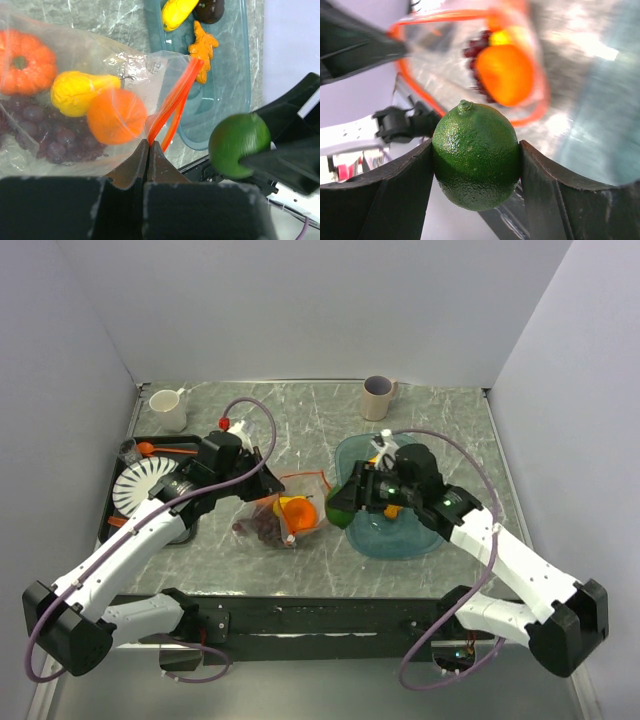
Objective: Place the food in the zip-top bag and seal the zipper
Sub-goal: Place the fake fruit in the zipper food storage bag, then adjust the fake fruit in the zipper food storage bag, then pick up the fake vegetable from the bin, then place the fake vegetable in the zipper food storage bag.
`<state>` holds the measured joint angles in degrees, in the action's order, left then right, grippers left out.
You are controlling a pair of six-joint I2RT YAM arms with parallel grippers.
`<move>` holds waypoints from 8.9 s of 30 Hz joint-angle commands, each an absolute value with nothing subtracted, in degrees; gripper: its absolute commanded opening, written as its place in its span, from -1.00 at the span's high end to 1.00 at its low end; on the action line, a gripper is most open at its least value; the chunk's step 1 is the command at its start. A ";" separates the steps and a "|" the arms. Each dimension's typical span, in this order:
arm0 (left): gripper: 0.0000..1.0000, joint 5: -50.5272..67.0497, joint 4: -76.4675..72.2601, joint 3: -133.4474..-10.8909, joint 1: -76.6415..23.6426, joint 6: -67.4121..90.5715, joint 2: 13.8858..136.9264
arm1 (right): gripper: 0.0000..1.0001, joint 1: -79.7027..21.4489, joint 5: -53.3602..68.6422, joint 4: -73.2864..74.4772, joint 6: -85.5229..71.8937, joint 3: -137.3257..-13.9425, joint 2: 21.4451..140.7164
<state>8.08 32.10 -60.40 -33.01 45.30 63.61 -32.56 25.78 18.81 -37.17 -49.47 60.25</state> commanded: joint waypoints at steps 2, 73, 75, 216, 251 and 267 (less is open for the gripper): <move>0.99 10.72 29.00 -60.91 -32.96 45.35 63.90 | 0.95 -40.33 20.67 16.17 -36.38 -57.65 67.05; 0.94 0.97 33.48 -62.05 -32.70 47.64 56.25 | 1.00 -53.44 7.93 24.78 -35.07 -78.22 94.32; 0.93 0.36 34.18 -61.79 -32.70 47.55 55.99 | 0.99 -53.53 4.68 25.57 -35.94 -77.79 92.82; 0.99 6.94 28.48 -59.24 -32.61 48.34 59.50 | 0.99 -43.41 20.57 28.65 -24.88 -54.31 62.83; 0.99 7.91 28.92 -60.29 -32.61 47.72 59.24 | 0.66 -53.35 13.61 34.54 -21.45 -77.87 91.75; 0.99 6.24 29.35 -59.76 -32.61 48.16 57.92 | -0.22 -54.05 2.39 33.40 -26.35 -73.13 82.45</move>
